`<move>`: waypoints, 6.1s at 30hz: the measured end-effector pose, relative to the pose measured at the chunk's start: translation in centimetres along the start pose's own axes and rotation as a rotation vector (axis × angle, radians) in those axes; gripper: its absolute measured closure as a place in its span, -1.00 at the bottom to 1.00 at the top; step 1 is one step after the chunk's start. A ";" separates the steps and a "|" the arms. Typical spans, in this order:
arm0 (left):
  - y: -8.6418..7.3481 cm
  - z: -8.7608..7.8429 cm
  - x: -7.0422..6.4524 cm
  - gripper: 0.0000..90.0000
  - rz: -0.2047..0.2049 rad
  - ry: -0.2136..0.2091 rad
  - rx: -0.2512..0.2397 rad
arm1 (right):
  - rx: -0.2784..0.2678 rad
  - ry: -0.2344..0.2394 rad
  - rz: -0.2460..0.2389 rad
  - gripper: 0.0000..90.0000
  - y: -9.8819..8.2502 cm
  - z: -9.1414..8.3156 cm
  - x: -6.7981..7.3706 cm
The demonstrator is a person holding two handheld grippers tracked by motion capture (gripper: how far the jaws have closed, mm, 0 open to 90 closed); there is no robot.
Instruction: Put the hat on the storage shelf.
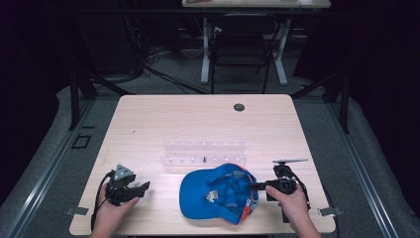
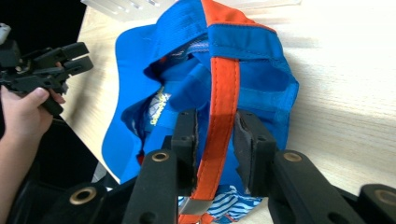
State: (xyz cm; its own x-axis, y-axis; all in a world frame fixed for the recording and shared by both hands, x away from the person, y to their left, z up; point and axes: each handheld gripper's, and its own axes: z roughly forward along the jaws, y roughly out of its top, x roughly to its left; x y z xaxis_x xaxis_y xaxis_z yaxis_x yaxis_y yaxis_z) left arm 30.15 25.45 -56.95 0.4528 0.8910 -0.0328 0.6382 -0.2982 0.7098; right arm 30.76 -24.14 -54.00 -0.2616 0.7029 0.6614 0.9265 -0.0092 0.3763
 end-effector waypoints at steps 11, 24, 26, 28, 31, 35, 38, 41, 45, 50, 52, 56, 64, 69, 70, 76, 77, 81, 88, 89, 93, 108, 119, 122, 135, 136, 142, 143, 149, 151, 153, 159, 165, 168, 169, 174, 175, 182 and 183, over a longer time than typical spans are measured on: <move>0.0 0.0 0.0 -0.21 0.002 -0.001 -0.002 | -0.009 0.033 -0.015 0.71 0.3 -0.7 1.1; 0.0 0.0 0.0 -0.21 0.005 -0.001 -0.002 | 0.043 -0.044 -0.062 0.73 1.5 -2.1 3.0; 0.0 0.0 0.0 -0.21 0.008 0.001 0.000 | 0.055 -0.058 -0.068 0.73 1.7 -2.4 3.2; 0.0 0.1 -0.1 -0.21 0.005 -0.001 -0.001 | 0.068 -0.081 -0.067 0.73 2.0 -2.9 3.6; 0.0 0.1 -0.1 -0.21 0.007 0.000 0.000 | 0.082 -0.091 -0.073 0.73 2.2 -3.4 3.9; 0.0 0.1 -0.1 -0.21 0.008 -0.001 0.000 | 0.097 -0.106 -0.068 0.74 2.5 -3.9 4.2; 0.0 0.1 -0.1 -0.21 0.008 -0.002 0.001 | 0.108 -0.115 -0.060 0.74 2.8 -4.3 4.4; 0.0 0.1 -0.1 -0.21 0.006 -0.002 0.003 | 0.113 -0.116 -0.053 0.74 3.1 -4.5 4.7; 0.0 0.1 -0.1 -0.21 0.006 0.000 0.002 | 0.130 -0.120 -0.061 0.74 3.7 -5.2 5.6; 0.0 0.1 -0.1 -0.21 0.009 0.000 0.002 | 0.133 -0.113 -0.057 0.74 4.1 -5.6 6.3; 0.0 0.1 -0.2 -0.21 0.005 0.000 0.001 | 0.131 -0.096 -0.052 0.74 4.3 -5.8 6.5; 0.0 0.2 -0.2 -0.21 0.006 0.000 0.001 | 0.123 -0.056 -0.042 0.74 4.7 -6.2 7.0; 0.0 0.2 -0.2 -0.21 0.008 0.000 0.004 | 0.113 0.007 -0.025 0.74 5.4 -6.6 8.3; 0.0 0.2 -0.2 -0.21 0.005 0.000 0.002 | 0.106 0.059 -0.015 0.74 5.8 -7.1 9.1; 0.0 0.2 -0.2 -0.21 0.005 0.000 0.002 | 0.102 0.074 -0.014 0.74 5.9 -7.1 9.3; 0.0 0.1 -0.2 -0.21 0.009 0.000 0.004 | 0.084 0.128 -0.020 0.74 6.4 -7.7 10.2; 0.0 0.1 -0.2 -0.21 0.008 0.000 0.003 | 0.083 0.137 -0.021 0.74 6.5 -7.8 10.3; 0.0 0.2 -0.2 -0.21 0.008 0.000 0.003 | 0.066 0.170 -0.025 0.74 6.8 -8.0 11.1; 0.0 0.1 -0.3 -0.21 0.012 -0.001 0.003 | 0.048 0.221 -0.050 0.74 7.3 -8.6 12.5; 0.0 0.1 -0.3 -0.21 0.012 -0.001 0.003 | 0.048 0.221 -0.050 0.74 7.3 -8.6 12.5; 0.0 0.1 -0.3 -0.21 0.011 -0.002 0.000 | 0.033 0.236 -0.062 0.74 7.6 -8.7 13.2; 0.0 0.2 -0.3 -0.21 0.012 -0.001 0.002 | -0.047 0.272 -0.059 0.74 9.4 -10.1 14.2; 0.0 0.2 -0.3 -0.21 0.013 -0.003 0.002 | -0.081 0.288 -0.070 0.74 11.3 -9.7 15.6; 0.0 0.2 -0.3 -0.21 0.010 -0.005 0.002 | -0.084 0.287 -0.071 0.74 11.8 -9.7 16.0; 0.0 0.2 -0.3 -0.21 0.012 -0.005 0.001 | -0.115 0.281 -0.065 0.74 14.1 -9.6 17.0; 0.0 0.2 -0.3 -0.21 0.011 -0.006 0.001 | -0.120 0.282 -0.067 0.74 14.3 -9.5 17.1; 0.0 0.2 -0.3 -0.21 0.011 -0.007 0.002 | -0.134 0.284 -0.063 0.75 15.2 -9.0 17.7; 0.0 0.2 -0.3 -0.21 0.011 -0.008 0.001 | -0.136 0.286 -0.062 0.74 15.4 -8.9 17.8; 0.1 0.2 -0.3 -0.21 0.009 -0.013 0.003 | -0.147 0.303 -0.061 0.74 16.0 -8.3 18.4; 0.1 0.2 -0.4 -0.21 0.013 -0.013 0.001 | -0.155 0.305 -0.062 0.74 16.4 -7.9 18.7; 0.1 0.1 -0.3 -0.21 0.020 -0.012 0.000 | -0.160 0.304 -0.059 0.74 16.6 -7.6 18.8; 0.1 0.1 -0.4 -0.21 0.017 -0.011 -0.005 | -0.185 0.296 -0.049 0.74 17.3 -6.8 18.8; 0.2 0.1 -0.4 -0.21 0.020 -0.012 -0.005 | -0.227 0.263 -0.036 0.74 17.8 -6.7 18.2; 0.2 0.2 -0.4 -0.21 0.019 -0.013 -0.005 | -0.242 0.241 -0.032 0.74 17.9 -6.8 17.9; 0.2 0.2 -0.4 -0.21 0.019 -0.012 -0.005 | -0.244 0.239 -0.026 0.74 17.9 -6.8 17.7; 0.2 0.2 -0.5 -0.19 0.030 -0.014 -0.009 | -0.262 0.225 -0.011 0.74 17.8 -7.1 16.9; 0.2 0.2 -0.6 -0.19 0.030 -0.015 -0.009 | -0.265 0.224 -0.006 0.74 17.7 -7.1 16.8; 0.6 0.2 -1.3 -0.19 0.018 -0.037 -0.048 | -0.258 0.236 -0.010 0.74 17.5 -7.1 16.9; 1.2 0.1 -1.7 -0.19 0.009 -0.064 -0.069 | -0.259 0.236 -0.008 0.74 17.5 -7.0 17.0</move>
State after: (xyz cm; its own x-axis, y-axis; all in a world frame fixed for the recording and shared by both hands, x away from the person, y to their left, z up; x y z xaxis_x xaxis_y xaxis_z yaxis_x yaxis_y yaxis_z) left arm 30.19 23.55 -56.11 0.4989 0.8639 -0.0697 0.5904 -0.2799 0.7570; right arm 40.63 -17.33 -31.59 -0.3519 0.5200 0.7783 0.8327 -0.2057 0.5140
